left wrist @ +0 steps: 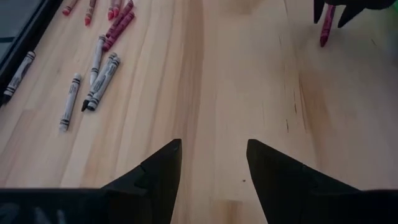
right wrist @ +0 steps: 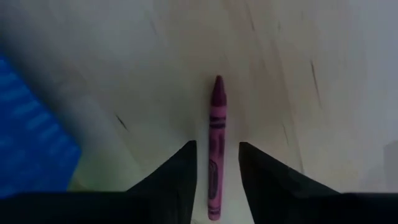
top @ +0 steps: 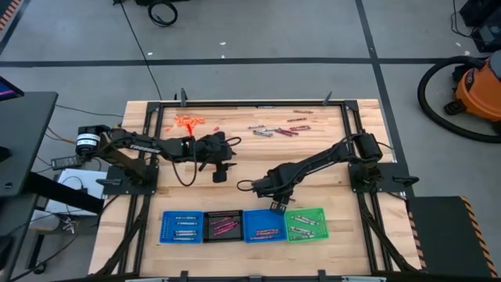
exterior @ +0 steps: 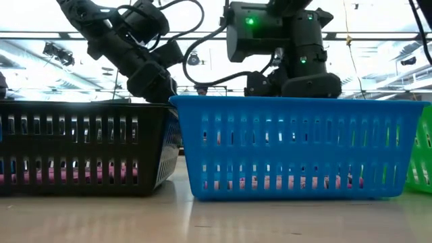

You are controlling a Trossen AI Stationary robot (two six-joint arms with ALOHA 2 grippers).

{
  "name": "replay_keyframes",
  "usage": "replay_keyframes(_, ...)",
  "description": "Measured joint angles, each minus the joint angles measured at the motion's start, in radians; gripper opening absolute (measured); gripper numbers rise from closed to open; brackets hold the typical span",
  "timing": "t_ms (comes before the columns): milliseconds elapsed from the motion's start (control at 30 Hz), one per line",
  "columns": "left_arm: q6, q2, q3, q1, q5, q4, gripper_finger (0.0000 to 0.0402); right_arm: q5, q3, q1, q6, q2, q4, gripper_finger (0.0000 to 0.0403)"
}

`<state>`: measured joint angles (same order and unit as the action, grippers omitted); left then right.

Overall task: Sort crayons
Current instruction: Put the dark pink crayon into the black bin

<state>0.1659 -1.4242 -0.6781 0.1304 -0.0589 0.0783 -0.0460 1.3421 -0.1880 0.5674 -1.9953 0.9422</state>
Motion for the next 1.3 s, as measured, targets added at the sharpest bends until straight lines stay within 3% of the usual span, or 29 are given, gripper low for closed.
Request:
replay_keyframes(467,-0.006,-0.001,0.000,0.000,0.000,-0.032,0.0194,0.029,-0.067,0.009,-0.002,0.011,-0.066,0.0008)
replay_keyframes(633,0.005,0.003,0.000,-0.002,0.015,-0.034,0.0194,0.033,-0.042,0.014,-0.018,0.006,-0.044,0.0008)
replay_keyframes(733,0.042,0.036,0.002,-0.013,0.115,-0.030,0.0194,0.069,0.002,0.013,-0.040,-0.002,-0.022,0.0008)
replay_keyframes(833,0.050,0.061,0.068,-0.029,0.191,0.100,0.0194,0.099,0.044,0.013,-0.063,0.002,-0.005,0.0008)
replay_keyframes(1033,-0.058,0.063,0.227,-0.039,0.186,0.406,0.0194,0.163,0.104,0.008,-0.123,0.001,0.001,0.0007)
replay_keyframes(1300,-0.126,0.063,0.233,-0.073,0.187,0.458,0.0194,0.266,0.193,0.012,-0.247,0.002,-0.065,0.0007)
